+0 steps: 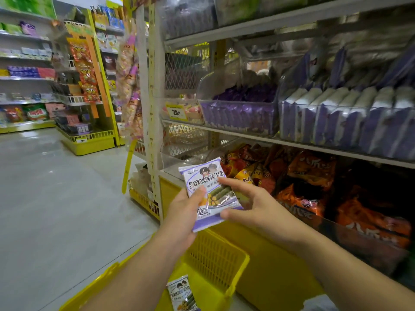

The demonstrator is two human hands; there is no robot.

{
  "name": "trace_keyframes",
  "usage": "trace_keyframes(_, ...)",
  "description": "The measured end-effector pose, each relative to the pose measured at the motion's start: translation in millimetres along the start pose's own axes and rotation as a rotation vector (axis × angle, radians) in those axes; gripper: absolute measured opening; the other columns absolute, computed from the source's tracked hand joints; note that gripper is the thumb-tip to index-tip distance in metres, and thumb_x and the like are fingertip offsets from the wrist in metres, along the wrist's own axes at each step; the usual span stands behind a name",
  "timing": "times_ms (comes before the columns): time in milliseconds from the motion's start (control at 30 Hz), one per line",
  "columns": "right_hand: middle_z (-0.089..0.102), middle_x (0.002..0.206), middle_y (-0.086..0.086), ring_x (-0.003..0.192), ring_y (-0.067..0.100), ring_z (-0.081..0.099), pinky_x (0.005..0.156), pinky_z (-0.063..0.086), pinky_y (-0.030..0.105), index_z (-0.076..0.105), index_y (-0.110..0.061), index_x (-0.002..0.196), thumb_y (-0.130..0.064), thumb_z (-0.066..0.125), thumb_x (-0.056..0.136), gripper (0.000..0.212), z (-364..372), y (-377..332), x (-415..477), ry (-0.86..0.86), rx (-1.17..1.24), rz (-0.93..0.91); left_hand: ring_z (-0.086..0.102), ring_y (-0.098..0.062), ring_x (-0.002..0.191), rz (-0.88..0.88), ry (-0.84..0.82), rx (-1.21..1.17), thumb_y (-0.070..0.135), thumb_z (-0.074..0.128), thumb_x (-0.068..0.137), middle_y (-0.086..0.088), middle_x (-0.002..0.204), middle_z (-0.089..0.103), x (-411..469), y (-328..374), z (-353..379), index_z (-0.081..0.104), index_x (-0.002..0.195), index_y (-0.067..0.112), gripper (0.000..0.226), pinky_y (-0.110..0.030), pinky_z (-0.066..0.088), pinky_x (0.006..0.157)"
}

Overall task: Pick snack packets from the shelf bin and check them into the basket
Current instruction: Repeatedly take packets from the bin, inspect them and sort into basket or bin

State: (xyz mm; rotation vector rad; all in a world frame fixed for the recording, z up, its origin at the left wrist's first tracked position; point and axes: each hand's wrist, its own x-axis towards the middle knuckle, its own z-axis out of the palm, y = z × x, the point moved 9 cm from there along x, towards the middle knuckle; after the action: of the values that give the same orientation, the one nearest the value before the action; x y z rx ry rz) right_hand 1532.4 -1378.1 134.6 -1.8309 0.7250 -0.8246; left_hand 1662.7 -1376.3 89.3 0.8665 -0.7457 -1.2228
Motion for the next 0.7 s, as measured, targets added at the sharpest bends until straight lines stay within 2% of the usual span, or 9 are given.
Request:
trace_keyframes(133,0.059,0.127,-0.019,0.121,-0.009,0.05,0.101,0.043,0.019,0.053,-0.043,0.126,-0.02,0.078,0.077,0.06,-44,-50,-14,0.154,-0.197,-0.112,0.071,-0.027,0.099,0.079,-0.263,0.096,0.011,0.061,0.088,-0.01,0.112,0.072,-3,28,72,0.06,0.124,0.014,0.036,-0.032,0.06,0.072)
trace_keyframes(200,0.066,0.118,-0.018,0.113,-0.001,0.059,0.089,0.052,0.022,0.051,-0.041,0.128,-0.018,0.078,0.078,0.061,-68,-77,-18,0.156,-0.166,-0.144,0.07,-0.022,0.1,0.121,-0.443,0.113,0.013,0.065,0.078,-0.007,0.115,0.072,-6,50,113,0.059,0.124,0.016,0.046,-0.028,0.058,0.075)
trace_keyframes(267,0.064,0.109,-0.032,0.102,-0.011,0.06,0.077,0.051,0.012,0.05,-0.041,0.129,-0.022,0.077,0.079,0.06,-90,-109,-23,0.16,-0.239,-0.194,0.071,-0.019,0.098,0.14,-0.587,0.122,0.016,0.065,0.076,-0.006,0.113,0.072,-6,73,151,0.061,0.121,0.015,0.045,-0.026,0.057,0.075)
trace_keyframes(333,0.064,0.106,-0.032,0.101,-0.009,0.061,0.078,0.053,0.014,0.053,-0.044,0.122,-0.034,0.077,0.077,0.052,-116,-138,-25,0.199,-0.335,-0.226,0.069,-0.021,0.103,0.144,-0.686,0.177,0.024,0.067,0.08,-0.008,0.115,0.071,0,89,183,0.064,0.119,0.014,0.04,-0.03,0.057,0.082)
trace_keyframes(400,0.069,0.107,-0.012,0.104,0.009,0.064,0.084,0.056,0.032,0.058,-0.043,0.112,-0.039,0.078,0.074,0.043,-152,-159,-23,0.289,-0.384,-0.233,0.067,-0.023,0.107,0.181,-0.66,0.338,0.04,0.065,0.083,-0.004,0.115,0.071,13,102,206,0.069,0.114,0.02,0.038,-0.037,0.053,0.094)
trace_keyframes(467,0.068,0.108,-0.006,0.106,0.019,0.062,0.091,0.053,0.044,0.06,-0.038,0.108,-0.037,0.078,0.073,0.039,-187,-179,-18,0.373,-0.468,-0.226,0.067,-0.011,0.093,0.323,-0.499,0.598,0.048,0.057,0.09,0.01,0.101,0.072,34,120,220,0.071,0.111,0.029,0.032,-0.029,0.051,0.085)
trace_keyframes(567,0.066,0.111,-0.005,0.109,0.013,0.059,0.095,0.048,0.034,0.059,-0.035,0.113,-0.044,0.076,0.073,0.045,-234,-200,-4,0.499,-0.747,-0.171,0.064,-0.005,0.094,0.583,-0.315,0.918,0.037,0.056,0.095,0.015,0.105,0.066,57,146,236,0.059,0.13,0.025,0.037,-0.026,0.049,0.088)
trace_keyframes(600,0.065,0.109,-0.004,0.106,0.011,0.059,0.09,0.049,0.03,0.058,-0.034,0.115,-0.046,0.074,0.073,0.047,-248,-204,1,0.543,-0.836,-0.148,0.063,-0.006,0.096,0.646,-0.289,0.97,0.033,0.058,0.095,0.015,0.105,0.065,63,152,241,0.058,0.131,0.023,0.038,-0.022,0.048,0.09)
trace_keyframes(700,0.059,0.1,-0.007,0.079,-0.002,0.061,0.066,0.044,0.016,0.054,-0.032,0.124,-0.049,0.07,0.075,0.053,-275,-207,23,0.571,-1.021,-0.078,0.059,0.003,0.086,0.765,-0.264,1.057,0.025,0.06,0.094,0.021,0.093,0.061,77,161,253,0.062,0.124,0.026,0.03,-0.005,0.042,0.071)
